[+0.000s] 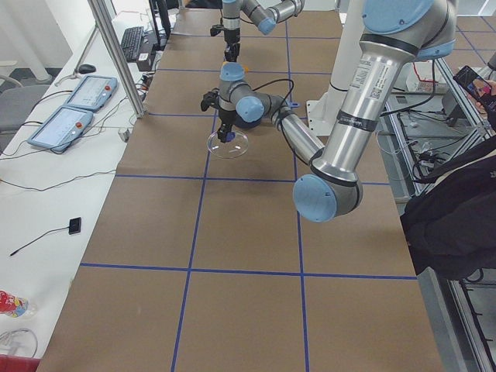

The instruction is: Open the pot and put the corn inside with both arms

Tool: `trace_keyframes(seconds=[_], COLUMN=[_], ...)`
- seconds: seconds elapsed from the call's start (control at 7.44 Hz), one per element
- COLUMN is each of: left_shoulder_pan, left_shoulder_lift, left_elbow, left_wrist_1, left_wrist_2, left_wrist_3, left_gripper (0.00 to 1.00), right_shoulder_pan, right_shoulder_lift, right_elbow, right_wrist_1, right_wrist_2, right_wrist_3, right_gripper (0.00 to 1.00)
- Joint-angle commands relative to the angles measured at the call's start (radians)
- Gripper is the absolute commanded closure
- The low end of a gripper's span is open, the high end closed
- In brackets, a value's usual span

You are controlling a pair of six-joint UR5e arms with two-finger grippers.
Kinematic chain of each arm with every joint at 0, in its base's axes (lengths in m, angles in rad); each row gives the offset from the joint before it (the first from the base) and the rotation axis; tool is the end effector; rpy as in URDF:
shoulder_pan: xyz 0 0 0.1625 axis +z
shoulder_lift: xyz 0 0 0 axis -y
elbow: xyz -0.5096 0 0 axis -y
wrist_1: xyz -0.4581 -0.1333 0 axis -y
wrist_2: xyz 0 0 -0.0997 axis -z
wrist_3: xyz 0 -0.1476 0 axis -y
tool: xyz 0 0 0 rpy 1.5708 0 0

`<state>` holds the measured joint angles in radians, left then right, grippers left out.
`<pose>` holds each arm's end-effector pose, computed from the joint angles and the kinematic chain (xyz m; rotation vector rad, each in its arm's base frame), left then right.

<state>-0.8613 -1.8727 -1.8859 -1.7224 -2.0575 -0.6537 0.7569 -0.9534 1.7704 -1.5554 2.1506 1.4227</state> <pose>0.3991 -0.5635 0.4085 0.2938 0.8343 0.2391 -0.5216 -0.5648 0.2534 -0.1375 -0.9675 0.3187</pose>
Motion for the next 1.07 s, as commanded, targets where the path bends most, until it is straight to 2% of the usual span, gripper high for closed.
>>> trace_keyframes(seconds=[0.0, 0.13, 0.27, 0.4, 0.94], left_shoulder_pan=[-0.067, -0.076, -0.094, -0.100, -0.104], left_shoulder_lift=[0.102, 0.159, 0.191, 0.234, 0.338], left_elbow=[0.062, 0.080, 0.114, 0.122, 0.130], left_wrist_1=[-0.136, -0.220, -0.294, -0.348, -0.448], left_wrist_2=[-0.050, -0.055, -0.120, -0.142, -0.142], left_wrist_3=[0.103, 0.117, 0.126, 0.134, 0.152], left_gripper=[0.49, 0.50, 0.50, 0.50, 0.50], right_shoulder_pan=[-0.080, -0.124, -0.148, -0.159, -0.214], right_shoulder_lift=[0.042, 0.048, 0.073, 0.093, 0.148], right_elbow=[-0.002, -0.005, -0.020, -0.026, -0.106], right_wrist_1=[0.000, -0.002, -0.002, -0.002, 0.003], right_wrist_2=[-0.069, -0.118, -0.147, -0.149, -0.210], right_wrist_3=[0.071, 0.073, 0.079, 0.102, 0.117], right_gripper=[0.70, 0.70, 0.70, 0.70, 0.70])
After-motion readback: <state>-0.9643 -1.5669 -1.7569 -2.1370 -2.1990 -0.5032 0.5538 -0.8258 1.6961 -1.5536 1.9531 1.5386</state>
